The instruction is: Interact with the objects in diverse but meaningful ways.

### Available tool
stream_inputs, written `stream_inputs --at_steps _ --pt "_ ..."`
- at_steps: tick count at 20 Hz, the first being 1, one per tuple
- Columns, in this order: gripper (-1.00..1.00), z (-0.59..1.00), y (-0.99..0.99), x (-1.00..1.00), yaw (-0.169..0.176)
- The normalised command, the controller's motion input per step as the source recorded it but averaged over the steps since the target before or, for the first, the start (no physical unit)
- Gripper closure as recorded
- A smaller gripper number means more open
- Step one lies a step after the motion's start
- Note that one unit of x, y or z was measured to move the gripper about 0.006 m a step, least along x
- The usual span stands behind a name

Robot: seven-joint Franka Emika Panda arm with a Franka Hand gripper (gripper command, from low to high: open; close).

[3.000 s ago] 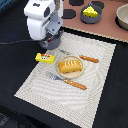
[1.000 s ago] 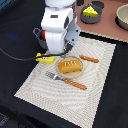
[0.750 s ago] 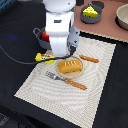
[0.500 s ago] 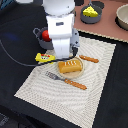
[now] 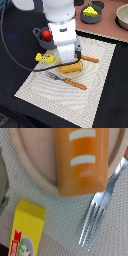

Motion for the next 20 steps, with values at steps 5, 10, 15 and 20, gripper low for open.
stream_inputs --at_steps 5,10,15,20 --pt "-1.00 -0.01 -0.21 0.56 0.000" --pt "-1.00 -0.05 -0.06 0.33 0.023" --pt "-1.00 -0.05 0.00 0.22 0.046" --pt "-1.00 -0.09 0.00 0.19 0.044"
